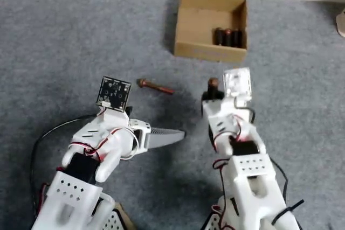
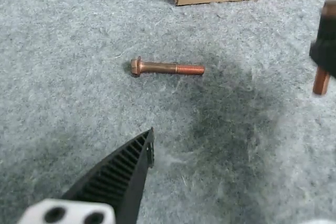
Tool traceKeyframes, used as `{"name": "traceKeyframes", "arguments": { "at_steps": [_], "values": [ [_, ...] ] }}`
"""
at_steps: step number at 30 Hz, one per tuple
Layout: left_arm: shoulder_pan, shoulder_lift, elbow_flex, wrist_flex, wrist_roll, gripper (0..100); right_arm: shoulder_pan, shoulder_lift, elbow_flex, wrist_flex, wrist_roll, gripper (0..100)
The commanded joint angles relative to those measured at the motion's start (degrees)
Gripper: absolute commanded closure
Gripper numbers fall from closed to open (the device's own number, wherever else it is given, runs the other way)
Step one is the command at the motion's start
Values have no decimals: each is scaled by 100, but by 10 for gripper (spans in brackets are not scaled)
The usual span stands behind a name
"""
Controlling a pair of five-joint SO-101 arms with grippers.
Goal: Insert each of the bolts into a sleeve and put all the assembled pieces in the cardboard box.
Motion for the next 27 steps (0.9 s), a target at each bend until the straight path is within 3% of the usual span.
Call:
{"name": "traceKeyframes", "arguments": {
  "at_steps": [1, 9, 18, 27],
  "values": [
    [-75, -84, -40, -114, -53, 553, 66, 101, -980, 189, 44, 995],
    [-75, -75, 13, -123, -62, 727, 84, 1956, -2589, 268, 44, 995],
    [-75, -75, 356, -589, -62, 733, 497, 4233, -4971, 286, 44, 995],
    [-75, -75, 382, -659, -70, 734, 514, 6026, -7486, 980, 44, 995]
  ]
}}
